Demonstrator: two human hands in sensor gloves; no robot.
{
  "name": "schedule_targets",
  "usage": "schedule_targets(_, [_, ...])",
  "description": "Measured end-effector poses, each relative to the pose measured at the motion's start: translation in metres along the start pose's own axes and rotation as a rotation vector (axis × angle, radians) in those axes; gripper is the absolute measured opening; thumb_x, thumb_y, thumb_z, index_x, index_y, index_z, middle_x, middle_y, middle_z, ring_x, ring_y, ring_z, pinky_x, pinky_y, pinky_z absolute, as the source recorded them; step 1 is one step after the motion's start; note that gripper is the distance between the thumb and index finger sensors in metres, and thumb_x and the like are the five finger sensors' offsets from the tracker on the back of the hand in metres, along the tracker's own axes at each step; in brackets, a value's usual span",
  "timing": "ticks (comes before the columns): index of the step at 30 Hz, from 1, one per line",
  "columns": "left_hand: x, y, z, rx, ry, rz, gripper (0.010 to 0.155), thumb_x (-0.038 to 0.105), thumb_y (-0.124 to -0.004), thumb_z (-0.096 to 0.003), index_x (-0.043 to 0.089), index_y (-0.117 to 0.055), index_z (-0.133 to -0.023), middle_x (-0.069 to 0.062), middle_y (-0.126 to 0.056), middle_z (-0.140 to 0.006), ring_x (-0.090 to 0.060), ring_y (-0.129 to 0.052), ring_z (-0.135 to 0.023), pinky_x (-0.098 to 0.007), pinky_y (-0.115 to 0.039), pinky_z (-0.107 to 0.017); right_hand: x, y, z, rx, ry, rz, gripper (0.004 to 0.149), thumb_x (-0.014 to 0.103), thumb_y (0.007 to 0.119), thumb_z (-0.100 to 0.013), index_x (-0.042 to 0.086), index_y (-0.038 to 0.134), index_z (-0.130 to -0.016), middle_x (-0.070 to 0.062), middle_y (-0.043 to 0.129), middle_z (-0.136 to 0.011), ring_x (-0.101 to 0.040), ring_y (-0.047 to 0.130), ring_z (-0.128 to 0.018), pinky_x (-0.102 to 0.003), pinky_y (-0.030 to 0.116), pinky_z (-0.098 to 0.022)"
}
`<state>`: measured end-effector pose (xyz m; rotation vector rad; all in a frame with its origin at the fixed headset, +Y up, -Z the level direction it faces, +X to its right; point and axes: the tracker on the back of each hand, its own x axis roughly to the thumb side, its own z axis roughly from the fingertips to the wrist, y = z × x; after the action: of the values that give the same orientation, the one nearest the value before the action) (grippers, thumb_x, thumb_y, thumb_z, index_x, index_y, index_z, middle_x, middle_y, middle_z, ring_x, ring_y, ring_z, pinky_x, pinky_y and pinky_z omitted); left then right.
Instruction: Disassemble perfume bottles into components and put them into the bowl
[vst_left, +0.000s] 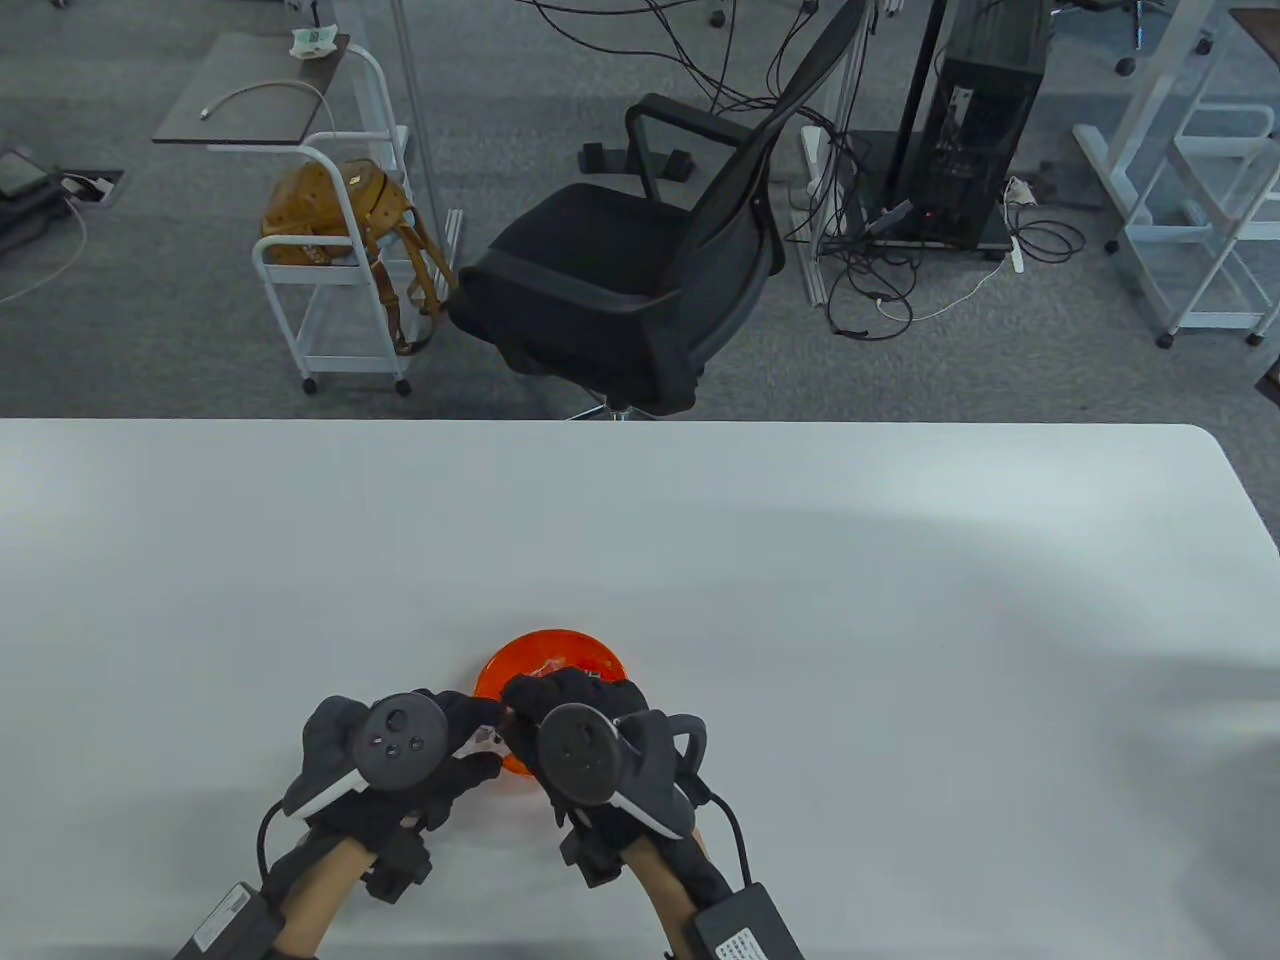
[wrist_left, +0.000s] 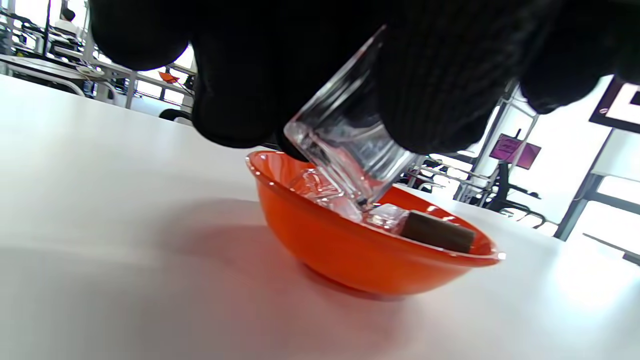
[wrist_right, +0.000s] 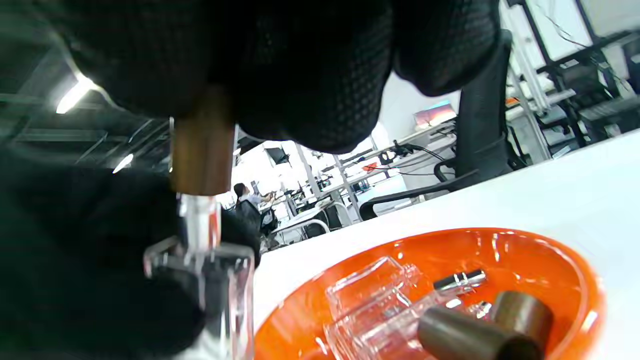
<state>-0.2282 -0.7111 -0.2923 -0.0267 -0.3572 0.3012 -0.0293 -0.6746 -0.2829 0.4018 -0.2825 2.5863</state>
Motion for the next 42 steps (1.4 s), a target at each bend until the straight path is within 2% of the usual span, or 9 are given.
schedule_targets(2, [-0.004,-0.001,0.0,-0.009,0.022,-0.002,0.055,0.044,-0.093,-0.0385,0.025,-0.088,-0.09,-0.006,-0.102,-0.085,-0.033,-0.102,-0.074,-0.056,-0.075,-0.058,-0.013,-0.003,-0.003,-0.037,0.063,0.007,0.05,0.046,0.085,-0.034,0.035,0.078,-0.082,0.008,0.093,-0.079,-0.005,0.103,-0.051,-0.047,0.082,-0.057])
schedule_targets(8, [-0.009,0.0,0.0,-0.003,0.036,0.029,0.056,0.044,-0.092,-0.039,0.024,-0.087,-0.091,-0.006,-0.105,-0.086,-0.032,-0.105,-0.073,-0.056,-0.077,-0.057,-0.043,0.021,-0.014,0.0,0.193,0.348,0.051,0.044,0.087,-0.034,0.034,0.078,-0.083,0.007,0.093,-0.08,-0.005,0.103,-0.045,-0.047,0.083,-0.054])
schedule_targets(16, [-0.009,-0.001,-0.001,-0.016,0.035,0.04,0.056,0.043,-0.09,-0.0408,0.022,-0.084,-0.092,-0.007,-0.106,-0.086,-0.032,-0.109,-0.071,-0.057,-0.078,-0.056,-0.04,0.05,-0.016,0.116,0.131,0.545,0.05,0.049,0.087,-0.031,0.035,0.082,-0.079,0.008,0.093,-0.076,-0.005,0.1,-0.045,-0.048,0.081,-0.056])
schedule_targets(21, [-0.012,-0.001,0.0,-0.021,0.04,0.062,0.056,0.041,-0.088,-0.042,0.022,-0.081,-0.094,-0.008,-0.101,-0.088,-0.032,-0.11,-0.07,-0.058,-0.078,-0.056,-0.038,0.044,-0.014,0.102,0.124,0.5,0.048,0.048,0.083,-0.034,0.034,0.083,-0.08,0.007,0.094,-0.077,-0.006,0.101,-0.046,-0.049,0.081,-0.056])
schedule_targets(28, [-0.008,0.0,-0.001,-0.019,0.03,0.048,0.055,0.04,-0.09,-0.0412,0.024,-0.082,-0.093,-0.008,-0.099,-0.09,-0.031,-0.108,-0.069,-0.056,-0.079,-0.056,-0.023,0.012,-0.013,0.019,0.116,0.251,0.048,0.05,0.078,-0.036,0.033,0.084,-0.08,0.006,0.096,-0.076,-0.007,0.103,-0.046,-0.049,0.082,-0.054])
schedule_targets(33, [-0.004,0.001,-0.002,-0.004,0.017,0.039,0.055,0.04,-0.091,-0.0405,0.024,-0.084,-0.092,-0.008,-0.1,-0.089,-0.03,-0.108,-0.067,-0.055,-0.079,-0.055,0.002,0.015,-0.024,0.183,0.108,0.017,0.055,0.055,0.076,-0.035,0.032,0.081,-0.085,0.005,0.097,-0.077,-0.009,0.105,-0.049,-0.049,0.083,-0.054])
schedule_targets(34, [-0.004,0.001,-0.001,0.0,0.015,0.036,0.055,0.04,-0.091,-0.0404,0.024,-0.084,-0.092,-0.008,-0.1,-0.088,-0.03,-0.108,-0.067,-0.055,-0.079,-0.055,0.007,0.019,-0.024,0.169,0.121,-0.011,0.055,0.055,0.077,-0.034,0.031,0.083,-0.083,0.005,0.099,-0.075,-0.009,0.106,-0.047,-0.049,0.083,-0.053])
schedule_targets(39, [-0.003,0.002,0.0,0.019,0.006,0.031,0.054,0.04,-0.092,-0.0396,0.023,-0.087,-0.091,-0.009,-0.103,-0.086,-0.029,-0.11,-0.066,-0.055,-0.08,-0.055,0.016,0.032,-0.016,0.087,0.057,0.15,0.045,0.053,0.08,-0.034,0.032,0.09,-0.072,0.008,0.104,-0.061,-0.006,0.108,-0.036,-0.046,0.087,-0.048])
schedule_targets(42, [0.0,0.001,0.001,0.02,-0.001,0.006,0.054,0.04,-0.093,-0.0391,0.022,-0.089,-0.09,-0.009,-0.104,-0.085,-0.03,-0.11,-0.065,-0.055,-0.081,-0.054,0.017,0.035,-0.013,0.061,0.044,0.149,0.042,0.051,0.082,-0.034,0.031,0.092,-0.07,0.008,0.106,-0.056,-0.005,0.108,-0.031,-0.046,0.088,-0.046])
